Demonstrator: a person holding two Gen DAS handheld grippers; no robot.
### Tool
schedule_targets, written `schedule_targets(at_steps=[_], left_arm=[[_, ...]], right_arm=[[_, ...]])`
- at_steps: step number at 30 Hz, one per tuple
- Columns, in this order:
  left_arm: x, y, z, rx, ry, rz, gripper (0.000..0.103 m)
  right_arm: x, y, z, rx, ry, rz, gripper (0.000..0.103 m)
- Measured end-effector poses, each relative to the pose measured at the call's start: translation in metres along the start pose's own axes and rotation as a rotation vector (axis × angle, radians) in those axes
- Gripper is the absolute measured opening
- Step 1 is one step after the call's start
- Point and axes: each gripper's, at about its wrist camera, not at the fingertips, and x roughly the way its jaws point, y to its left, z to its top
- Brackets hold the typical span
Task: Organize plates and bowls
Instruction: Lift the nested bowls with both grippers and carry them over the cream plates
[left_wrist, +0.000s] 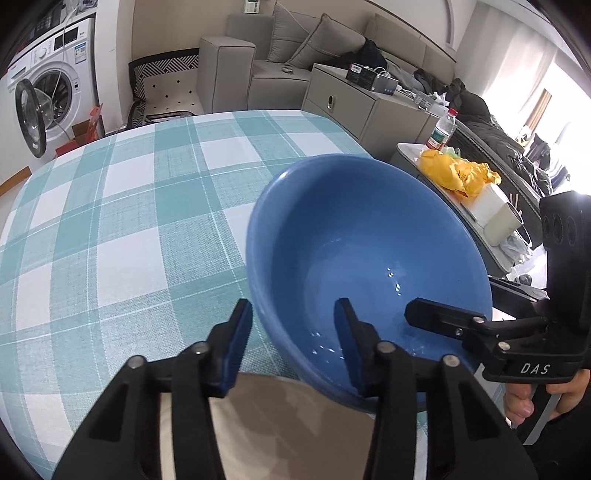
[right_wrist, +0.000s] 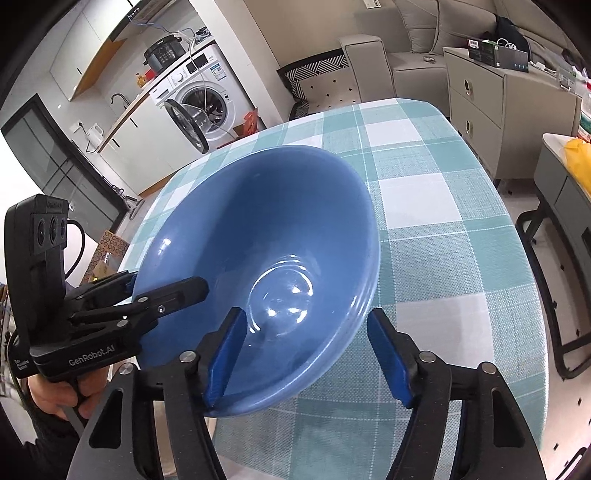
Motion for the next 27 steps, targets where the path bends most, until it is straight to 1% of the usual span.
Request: schedule_targets(at_steps=[1, 7, 12, 19, 27], left_arm=[[0.0, -0.002, 0.0, 0.006, -0.002, -0.001, 0.038], [-0.001, -0.006, 0.0, 0.028, -0.003, 0.033, 0.037], [0.0, -0.012, -0.001, 0.049, -0.005, 0.075, 0.037], [-0.003, -0.014, -0.002, 0.049, -0.006, 0.09, 0.036], [-0.01, -0.019, -0.001, 0.059, -0.02, 0.098, 0.036]], right_arm=[[0.0, 0.001, 0.0, 0.0, -0.001, 0.003, 0.064], [-0.003, 0.001, -0.003, 0.009, -0.013, -0.019, 0.057], [-0.006, 0.003, -0.005, -0.002, -0.011, -0.048, 0.054], [-0.008, 0.003, -0.007, 0.001, -0.004, -0.07, 0.047], [-0.015, 0.003, -0.01, 0.004, -0.011, -0.072, 0.045]])
